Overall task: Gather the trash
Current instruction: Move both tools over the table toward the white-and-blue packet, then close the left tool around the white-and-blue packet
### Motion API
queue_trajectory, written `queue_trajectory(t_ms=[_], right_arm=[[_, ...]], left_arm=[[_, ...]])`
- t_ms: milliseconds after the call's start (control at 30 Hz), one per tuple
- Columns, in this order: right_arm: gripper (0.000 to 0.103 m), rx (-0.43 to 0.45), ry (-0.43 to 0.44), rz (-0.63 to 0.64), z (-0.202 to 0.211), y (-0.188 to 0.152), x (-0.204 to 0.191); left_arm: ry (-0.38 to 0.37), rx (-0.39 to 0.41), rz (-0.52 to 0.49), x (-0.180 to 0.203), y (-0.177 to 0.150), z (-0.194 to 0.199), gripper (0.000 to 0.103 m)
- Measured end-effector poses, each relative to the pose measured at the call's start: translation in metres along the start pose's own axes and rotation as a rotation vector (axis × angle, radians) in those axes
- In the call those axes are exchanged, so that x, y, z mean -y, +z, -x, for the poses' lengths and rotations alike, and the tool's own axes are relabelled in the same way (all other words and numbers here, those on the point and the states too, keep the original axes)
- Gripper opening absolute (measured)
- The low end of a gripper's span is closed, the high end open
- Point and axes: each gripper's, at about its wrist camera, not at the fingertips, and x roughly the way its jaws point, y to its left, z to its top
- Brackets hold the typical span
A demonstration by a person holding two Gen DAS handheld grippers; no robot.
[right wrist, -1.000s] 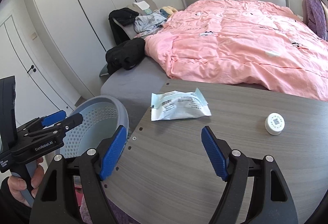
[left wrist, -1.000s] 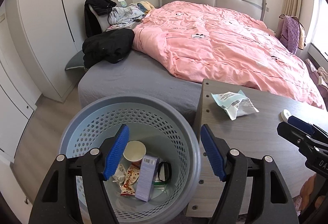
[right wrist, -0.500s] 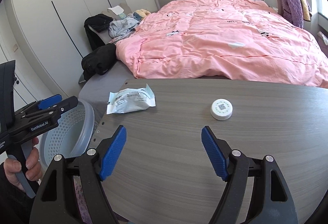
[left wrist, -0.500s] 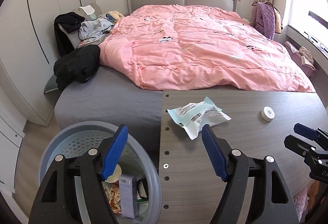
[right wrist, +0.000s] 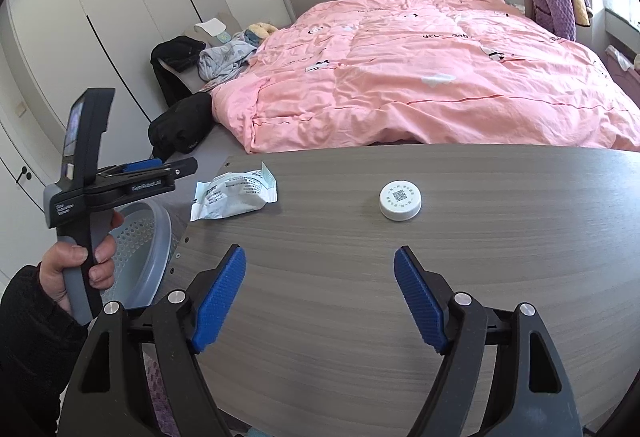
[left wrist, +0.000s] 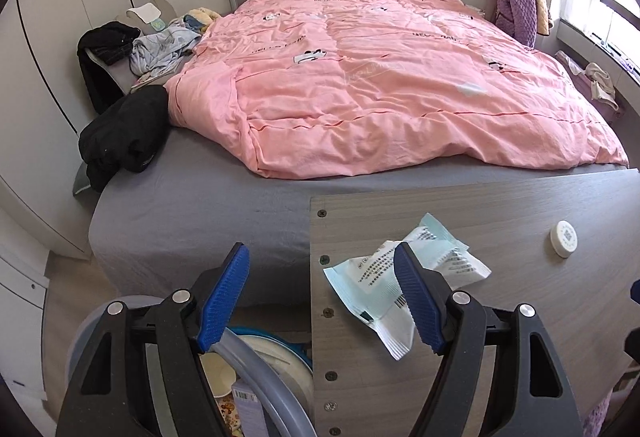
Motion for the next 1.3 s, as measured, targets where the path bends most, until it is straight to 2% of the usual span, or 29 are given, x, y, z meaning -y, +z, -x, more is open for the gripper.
queue_trajectory(t_ms=[400,700,900,967,1167,1300], right_arm=[[0.075,0.024,-0.013,-0.017,0.013,0.001,0.011],[0.075,0.036,-0.003,-0.016,0.019,0.000,0.009],[0.075,0.048,-0.001,-0.014,0.027,-0.002,0.008],[0.075,0.054,0.000,-0.015,0.029,-0.003,0.008],[0.076,0.064,0.002,-0.023,0.033,-0.004,0.011],[0.076,0.066,0.006,-0.031,0.035,-0.006,0.015]], left_arm=[[0.029,-0.085,0.012,-0.002,-0.001,-0.040,0.071],[-0.021,-0.095,0.007,0.015,-0.026,-0.021,0.071],[-0.069,-0.088,-0.002,0.031,-0.041,0.001,0.071],[-0.065,-0.074,-0.001,0.032,-0.045,0.013,0.071],[-0.103,-0.022,-0.049,0.042,-0.035,0.042,0.071],[-0.158,-0.057,-0.095,0.058,-0.025,0.032,0.071]])
